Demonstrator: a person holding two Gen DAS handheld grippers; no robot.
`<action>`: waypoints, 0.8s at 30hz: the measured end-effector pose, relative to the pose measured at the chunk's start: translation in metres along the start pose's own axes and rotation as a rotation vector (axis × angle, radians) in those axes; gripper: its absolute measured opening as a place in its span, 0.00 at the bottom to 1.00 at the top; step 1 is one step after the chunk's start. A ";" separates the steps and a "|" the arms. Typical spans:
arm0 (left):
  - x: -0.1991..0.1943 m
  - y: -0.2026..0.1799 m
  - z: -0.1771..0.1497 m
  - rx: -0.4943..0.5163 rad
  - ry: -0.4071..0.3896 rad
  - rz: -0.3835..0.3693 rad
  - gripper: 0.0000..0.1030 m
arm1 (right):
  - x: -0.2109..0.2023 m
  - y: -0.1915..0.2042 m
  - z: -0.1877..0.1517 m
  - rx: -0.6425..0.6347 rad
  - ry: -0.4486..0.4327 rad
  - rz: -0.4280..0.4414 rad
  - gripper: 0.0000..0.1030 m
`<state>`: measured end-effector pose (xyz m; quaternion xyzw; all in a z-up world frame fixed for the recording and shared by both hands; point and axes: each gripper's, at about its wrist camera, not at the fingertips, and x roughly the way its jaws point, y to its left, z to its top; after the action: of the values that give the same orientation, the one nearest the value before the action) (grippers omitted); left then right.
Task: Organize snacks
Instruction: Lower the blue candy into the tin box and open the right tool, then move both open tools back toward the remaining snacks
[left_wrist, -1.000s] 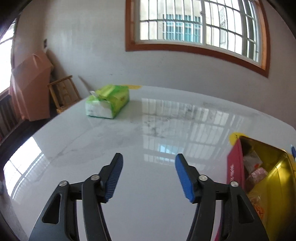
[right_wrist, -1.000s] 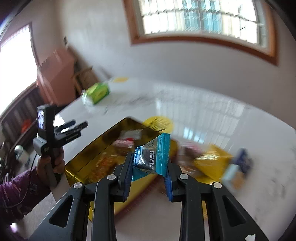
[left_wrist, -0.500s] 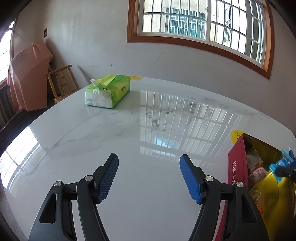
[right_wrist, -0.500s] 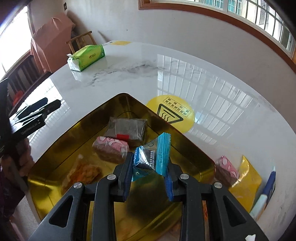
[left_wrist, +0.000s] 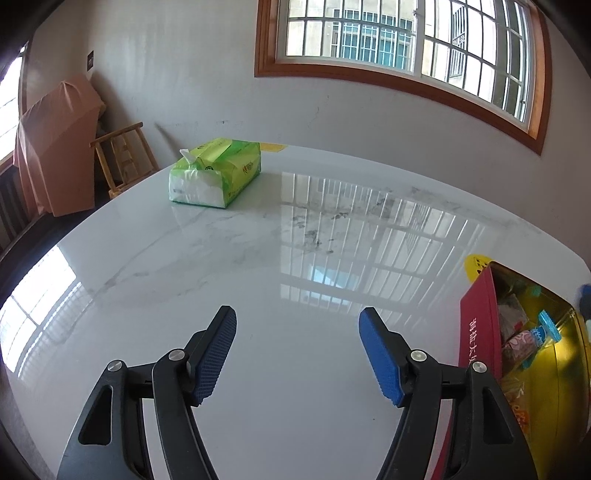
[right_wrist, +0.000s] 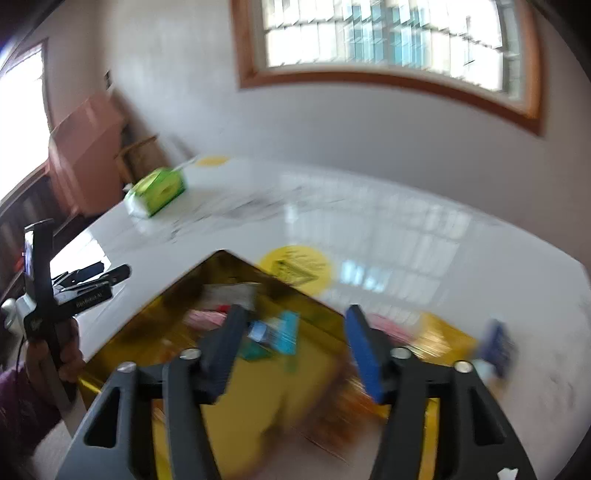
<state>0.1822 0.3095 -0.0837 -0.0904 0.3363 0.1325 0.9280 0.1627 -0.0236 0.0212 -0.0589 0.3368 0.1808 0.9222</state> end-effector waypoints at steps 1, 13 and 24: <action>0.001 0.000 0.000 -0.001 0.003 0.000 0.68 | -0.013 -0.017 -0.014 0.020 -0.001 -0.052 0.62; 0.007 0.015 0.001 -0.082 0.028 0.006 0.68 | -0.085 -0.206 -0.156 0.368 0.160 -0.437 0.62; -0.094 -0.056 0.009 0.073 0.072 -0.267 0.68 | -0.097 -0.242 -0.192 0.418 0.129 -0.458 0.62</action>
<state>0.1352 0.2410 -0.0113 -0.1051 0.3591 -0.0079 0.9273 0.0694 -0.3207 -0.0669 0.0461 0.4024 -0.1085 0.9078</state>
